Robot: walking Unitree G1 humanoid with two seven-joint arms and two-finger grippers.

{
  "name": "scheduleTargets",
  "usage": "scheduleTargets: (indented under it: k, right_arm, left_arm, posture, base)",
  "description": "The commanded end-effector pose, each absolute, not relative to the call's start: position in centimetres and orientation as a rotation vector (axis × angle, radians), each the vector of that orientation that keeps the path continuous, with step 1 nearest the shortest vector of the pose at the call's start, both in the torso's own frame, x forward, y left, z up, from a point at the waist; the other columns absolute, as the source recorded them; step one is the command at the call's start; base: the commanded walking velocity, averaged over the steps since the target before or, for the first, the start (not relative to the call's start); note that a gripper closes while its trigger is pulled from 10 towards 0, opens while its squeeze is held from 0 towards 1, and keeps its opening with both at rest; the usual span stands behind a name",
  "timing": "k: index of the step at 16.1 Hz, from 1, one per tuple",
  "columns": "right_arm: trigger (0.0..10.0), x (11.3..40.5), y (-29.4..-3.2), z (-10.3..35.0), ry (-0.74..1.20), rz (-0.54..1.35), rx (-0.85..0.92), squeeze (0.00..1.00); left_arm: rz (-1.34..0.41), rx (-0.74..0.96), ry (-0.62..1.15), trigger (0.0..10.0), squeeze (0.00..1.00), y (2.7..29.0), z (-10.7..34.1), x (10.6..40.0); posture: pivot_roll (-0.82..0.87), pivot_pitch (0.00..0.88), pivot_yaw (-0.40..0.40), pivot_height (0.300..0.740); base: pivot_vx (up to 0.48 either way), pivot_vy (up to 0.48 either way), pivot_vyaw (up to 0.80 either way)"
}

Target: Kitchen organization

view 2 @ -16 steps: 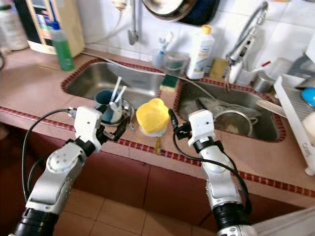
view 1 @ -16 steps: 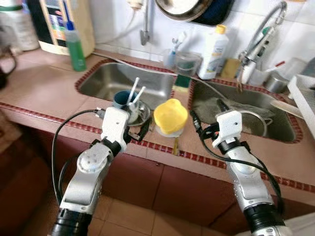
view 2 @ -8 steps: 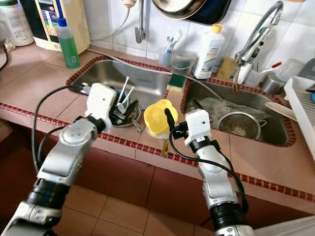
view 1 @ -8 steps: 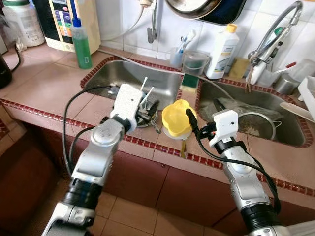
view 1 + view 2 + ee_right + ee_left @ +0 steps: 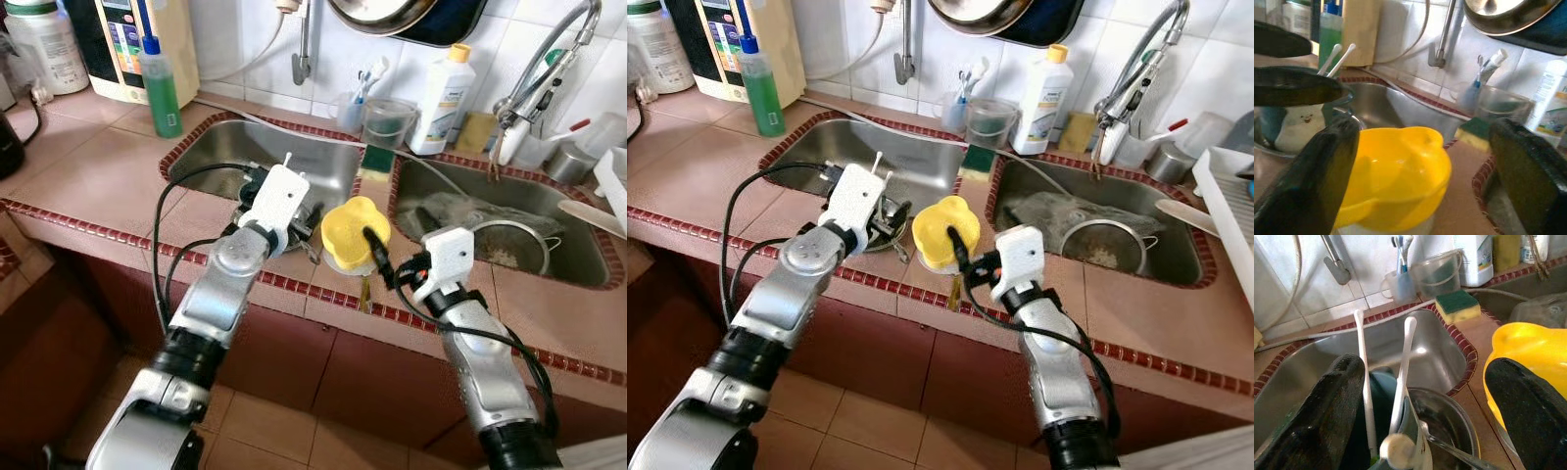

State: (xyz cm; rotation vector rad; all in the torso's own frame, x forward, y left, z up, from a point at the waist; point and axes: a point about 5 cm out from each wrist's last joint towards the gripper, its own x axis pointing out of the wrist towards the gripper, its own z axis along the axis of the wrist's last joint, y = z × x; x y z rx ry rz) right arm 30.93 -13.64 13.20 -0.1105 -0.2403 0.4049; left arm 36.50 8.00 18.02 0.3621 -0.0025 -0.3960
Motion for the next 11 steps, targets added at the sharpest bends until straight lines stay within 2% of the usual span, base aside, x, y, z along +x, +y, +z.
scheduleTargets:
  k: [1, 11]
  right_arm:
    - [10.0, 30.7, -13.7, 13.4, -0.241, 0.427, -0.130, 0.00]
    - [10.0, 30.2, -13.0, 13.3, -0.225, 0.456, -0.134, 0.00]
  left_arm:
    - [-0.389, 0.370, -0.019, 10.0, 0.00, 7.5, 18.6, 36.9]
    - [-0.324, 0.363, 0.020, 10.0, 0.00, 7.1, 18.7, 38.5]
  posture:
    - [-0.04, 0.000, -0.050, 0.740]
    - [-0.06, 0.000, -0.032, 0.740]
  base:
    - [0.000, 0.000, 0.00]
    - [0.000, 0.000, 0.00]
